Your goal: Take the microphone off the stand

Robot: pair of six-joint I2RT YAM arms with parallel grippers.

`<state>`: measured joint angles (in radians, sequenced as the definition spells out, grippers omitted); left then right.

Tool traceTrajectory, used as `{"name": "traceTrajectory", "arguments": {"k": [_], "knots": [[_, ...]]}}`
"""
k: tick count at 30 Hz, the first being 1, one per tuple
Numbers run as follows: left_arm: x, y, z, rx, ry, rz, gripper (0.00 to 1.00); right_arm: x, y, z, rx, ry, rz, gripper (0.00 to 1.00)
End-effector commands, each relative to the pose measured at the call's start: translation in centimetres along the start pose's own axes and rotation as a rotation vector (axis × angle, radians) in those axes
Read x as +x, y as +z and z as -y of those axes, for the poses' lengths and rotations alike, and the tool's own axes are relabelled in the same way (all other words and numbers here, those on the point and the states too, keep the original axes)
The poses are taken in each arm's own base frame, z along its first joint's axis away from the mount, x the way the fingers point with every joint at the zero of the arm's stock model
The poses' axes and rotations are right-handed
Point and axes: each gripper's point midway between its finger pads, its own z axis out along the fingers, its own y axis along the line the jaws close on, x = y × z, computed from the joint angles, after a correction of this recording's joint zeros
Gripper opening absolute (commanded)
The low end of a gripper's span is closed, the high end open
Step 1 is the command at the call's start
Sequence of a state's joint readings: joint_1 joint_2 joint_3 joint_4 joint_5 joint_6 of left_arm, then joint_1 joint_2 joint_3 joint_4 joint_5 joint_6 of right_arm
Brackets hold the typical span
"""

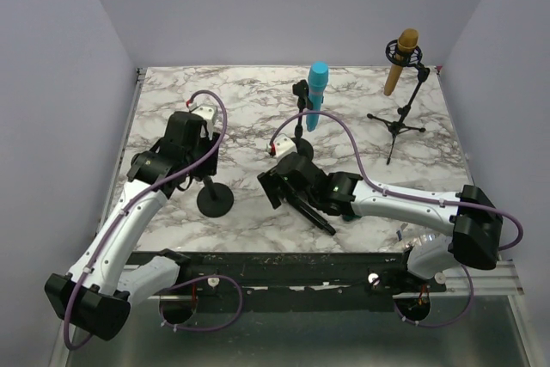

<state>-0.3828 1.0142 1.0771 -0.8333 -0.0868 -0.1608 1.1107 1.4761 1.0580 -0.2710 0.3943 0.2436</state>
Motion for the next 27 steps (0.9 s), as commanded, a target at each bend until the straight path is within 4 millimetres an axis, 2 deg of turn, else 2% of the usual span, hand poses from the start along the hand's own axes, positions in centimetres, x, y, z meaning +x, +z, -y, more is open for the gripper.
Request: {"name": "traceTrajectory", "arguments": {"k": [1,5,9,13,19,23,27], "knots": [[-3.9,0.3,-2.7,-0.166,-0.015,0.104,0.14,-1.2,-0.7,-0.5,-0.044,0.002,0.049,0.98],[-6.0,1.0,-3.9,-0.239,-0.034,0.109,0.09,-1.3,-0.8,-0.2,-0.044,-0.006,0.086,1.0],[-8.9,2.2,-5.6,-0.26,-0.084,0.111,0.08,-1.8,-1.2,-0.7,-0.07,-0.013,0.091,1.0],[-11.9,3.8,-7.6,-0.268,-0.148,0.109,0.04,-1.1,-1.5,-1.0,-0.107,0.002,0.097,1.0],[-16.7,6.8,-11.5,-0.33,-0.202,0.123,0.03,-0.9,-1.4,-1.7,-0.141,0.016,0.096,1.0],[-20.7,9.4,-14.7,-0.384,-0.225,0.132,0.04,0.3,-1.1,-1.9,-0.161,0.016,0.086,1.0],[-24.1,11.8,-17.0,-0.389,-0.25,0.162,0.06,1.5,-0.8,-1.7,-0.145,0.008,0.045,1.0]]}}
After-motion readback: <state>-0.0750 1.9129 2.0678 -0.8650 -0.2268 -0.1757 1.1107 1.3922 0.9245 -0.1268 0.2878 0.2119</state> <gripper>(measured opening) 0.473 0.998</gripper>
